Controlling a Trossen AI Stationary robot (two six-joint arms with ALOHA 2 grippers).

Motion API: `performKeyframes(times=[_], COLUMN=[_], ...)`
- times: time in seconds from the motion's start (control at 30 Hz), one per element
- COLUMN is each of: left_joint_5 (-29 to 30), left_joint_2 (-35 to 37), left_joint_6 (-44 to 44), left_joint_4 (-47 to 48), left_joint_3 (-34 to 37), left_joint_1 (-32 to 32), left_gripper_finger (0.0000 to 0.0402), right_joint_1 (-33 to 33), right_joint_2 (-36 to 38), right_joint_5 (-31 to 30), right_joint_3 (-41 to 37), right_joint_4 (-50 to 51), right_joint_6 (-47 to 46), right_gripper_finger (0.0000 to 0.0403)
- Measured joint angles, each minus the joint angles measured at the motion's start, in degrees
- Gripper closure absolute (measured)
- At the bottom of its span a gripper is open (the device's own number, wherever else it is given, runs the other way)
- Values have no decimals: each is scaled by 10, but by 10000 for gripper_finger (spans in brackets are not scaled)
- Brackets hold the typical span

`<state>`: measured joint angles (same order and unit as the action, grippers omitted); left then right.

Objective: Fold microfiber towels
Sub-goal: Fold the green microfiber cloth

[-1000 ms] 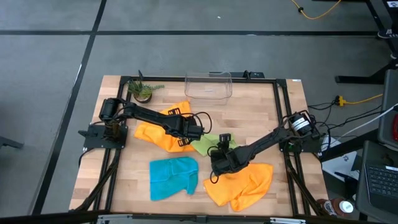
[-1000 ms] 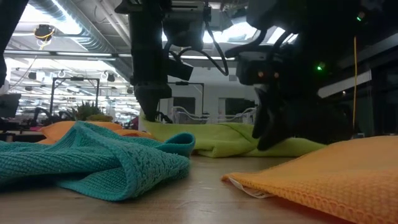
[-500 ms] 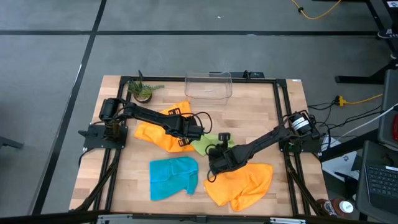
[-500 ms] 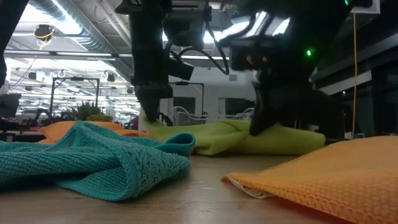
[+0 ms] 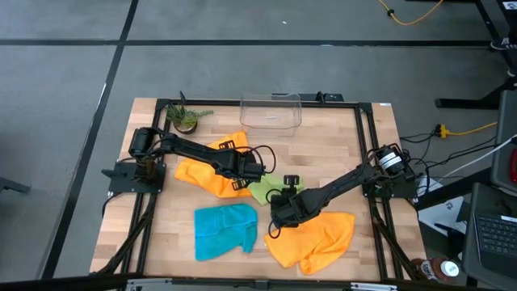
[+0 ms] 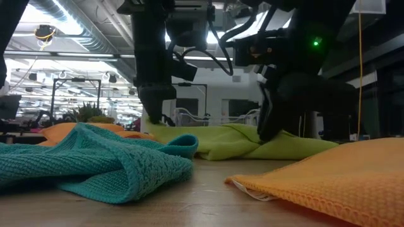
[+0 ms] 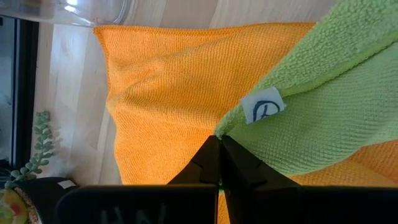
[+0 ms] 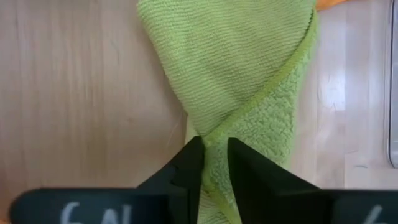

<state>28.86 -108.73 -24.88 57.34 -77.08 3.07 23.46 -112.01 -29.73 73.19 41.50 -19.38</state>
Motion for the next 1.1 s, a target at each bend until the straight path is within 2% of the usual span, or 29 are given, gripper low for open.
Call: performKeyframes(times=[0.3, 0.53, 0.77, 0.93, 1.1], left_joint_5=[0, 0, 22, 28, 66], left_joint_2=[0, 0, 1, 18, 34], left_joint_6=[0, 0, 0, 0, 0], left_joint_4=[0, -1, 12, 27, 63], left_joint_3=[0, 0, -4, -18, -38], left_joint_1=[0, 0, 7, 31, 63], left_gripper_finger=[402, 402, 402, 402, 402], right_joint_1=[0, 0, 0, 2, 2], right_joint_2=[0, 0, 24, 82, 144], right_joint_5=[7, 9, 9, -51, -123], right_joint_3=[0, 1, 5, 5, 6], right_joint_4=[1, -18, 12, 34, 41], right_joint_6=[-1, -12, -22, -51, -59], right_gripper_finger=[312, 393, 398, 400, 401])
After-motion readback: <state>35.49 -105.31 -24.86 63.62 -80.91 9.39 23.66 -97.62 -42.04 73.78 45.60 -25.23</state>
